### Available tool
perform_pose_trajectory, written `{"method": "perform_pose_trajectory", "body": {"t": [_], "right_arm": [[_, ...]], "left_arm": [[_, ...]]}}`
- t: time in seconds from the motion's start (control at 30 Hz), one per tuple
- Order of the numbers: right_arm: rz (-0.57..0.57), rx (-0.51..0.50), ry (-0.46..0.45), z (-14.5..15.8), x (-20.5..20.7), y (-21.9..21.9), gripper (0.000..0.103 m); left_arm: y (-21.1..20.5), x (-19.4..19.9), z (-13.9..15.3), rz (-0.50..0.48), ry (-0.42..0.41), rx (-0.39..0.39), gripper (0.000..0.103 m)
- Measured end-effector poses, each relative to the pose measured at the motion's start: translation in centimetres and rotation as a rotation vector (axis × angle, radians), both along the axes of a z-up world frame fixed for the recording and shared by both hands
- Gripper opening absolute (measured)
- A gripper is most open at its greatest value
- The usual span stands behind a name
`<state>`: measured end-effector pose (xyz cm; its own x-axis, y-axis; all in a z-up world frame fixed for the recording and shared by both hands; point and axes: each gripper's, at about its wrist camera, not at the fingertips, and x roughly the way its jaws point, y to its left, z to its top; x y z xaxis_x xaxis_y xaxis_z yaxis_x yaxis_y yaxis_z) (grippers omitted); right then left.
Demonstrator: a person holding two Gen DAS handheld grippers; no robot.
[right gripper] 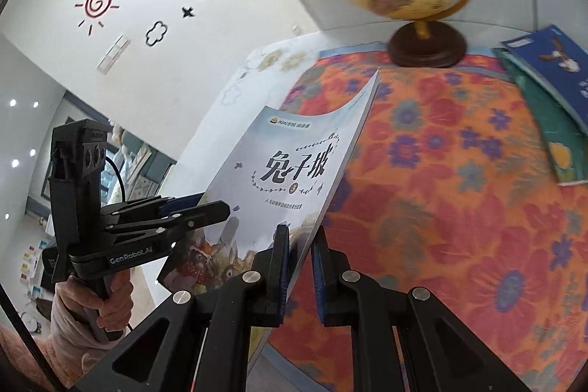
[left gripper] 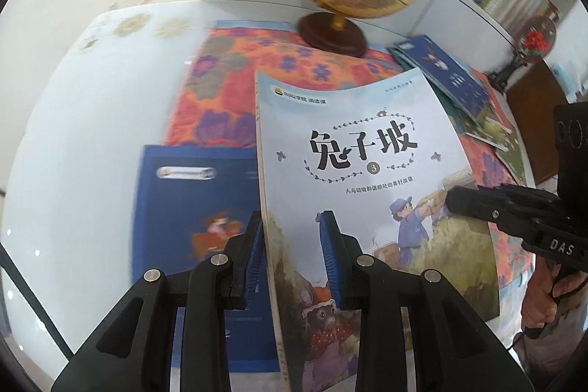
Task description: Organize books
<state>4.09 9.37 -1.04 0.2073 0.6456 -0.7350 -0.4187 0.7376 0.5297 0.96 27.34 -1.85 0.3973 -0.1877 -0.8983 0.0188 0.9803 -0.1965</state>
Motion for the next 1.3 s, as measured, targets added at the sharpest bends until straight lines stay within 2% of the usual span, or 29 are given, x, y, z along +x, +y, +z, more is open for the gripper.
{"method": "perform_pose_trajectory", "body": {"t": [0.37,0.73,0.87,0.97,1.1,1.17,1.3], "right_arm": [[0.095,-0.011,0.038,-2.6,0.2,7.4,0.012],[0.130,-0.032,0.111,-6.2,0.2,10.7,0.013],[0.099,-0.010,0.189,-8.3,0.4,10.9,0.013],[0.073,-0.027,0.201,-9.5,0.0,11.0,0.013],[0.033,0.045,0.265,-10.6,0.4,10.3,0.013],[0.027,0.053,0.265,-10.7,0.4,10.3,0.013],[0.028,0.050,0.257,-10.7,0.1,10.1,0.013]], "left_arm": [[5.8,-2.0,-1.4,0.124,0.028,0.021,0.027],[8.2,-2.3,-4.5,0.173,0.085,0.027,0.027],[8.2,-2.0,-5.9,0.175,0.120,0.079,0.029],[8.2,-1.8,-6.5,0.180,0.128,0.113,0.032],[7.6,-1.7,-6.8,0.157,0.137,0.201,0.033],[7.3,-1.5,-6.8,0.147,0.137,0.233,0.033],[7.7,-1.6,-6.8,0.156,0.146,0.223,0.034]]}}
